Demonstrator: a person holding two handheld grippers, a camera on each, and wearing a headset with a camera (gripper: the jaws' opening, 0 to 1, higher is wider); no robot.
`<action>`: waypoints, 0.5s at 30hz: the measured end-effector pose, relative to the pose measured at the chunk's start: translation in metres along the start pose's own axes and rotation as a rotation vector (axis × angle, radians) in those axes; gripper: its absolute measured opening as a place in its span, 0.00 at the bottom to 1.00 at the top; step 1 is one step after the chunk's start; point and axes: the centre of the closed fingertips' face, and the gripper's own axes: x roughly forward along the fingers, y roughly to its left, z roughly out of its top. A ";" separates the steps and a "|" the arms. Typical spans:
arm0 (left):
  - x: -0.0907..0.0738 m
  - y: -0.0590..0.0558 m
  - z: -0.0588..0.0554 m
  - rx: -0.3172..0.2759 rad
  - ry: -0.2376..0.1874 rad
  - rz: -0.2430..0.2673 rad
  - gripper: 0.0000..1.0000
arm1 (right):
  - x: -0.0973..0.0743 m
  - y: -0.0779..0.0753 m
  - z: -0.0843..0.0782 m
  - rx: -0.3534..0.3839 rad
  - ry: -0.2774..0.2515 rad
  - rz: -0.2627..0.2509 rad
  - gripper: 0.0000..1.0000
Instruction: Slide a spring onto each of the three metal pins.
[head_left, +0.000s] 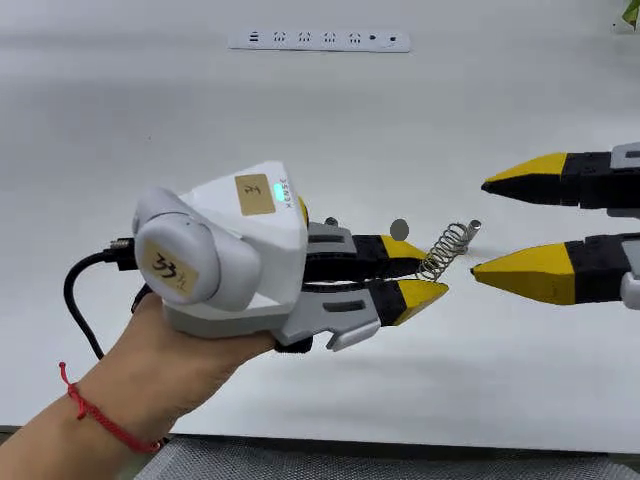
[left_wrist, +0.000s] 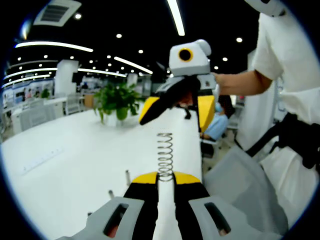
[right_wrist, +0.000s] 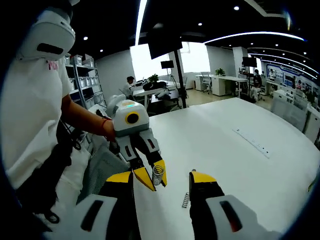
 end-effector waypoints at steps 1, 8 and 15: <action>0.000 0.000 0.000 0.002 -0.001 -0.001 0.10 | 0.000 0.003 -0.003 -0.025 0.047 0.039 0.47; 0.001 -0.002 0.001 0.011 -0.005 -0.007 0.10 | 0.001 0.006 -0.007 -0.181 0.240 0.169 0.48; 0.002 -0.004 0.001 0.021 -0.005 -0.016 0.10 | 0.003 0.008 -0.010 -0.317 0.397 0.267 0.46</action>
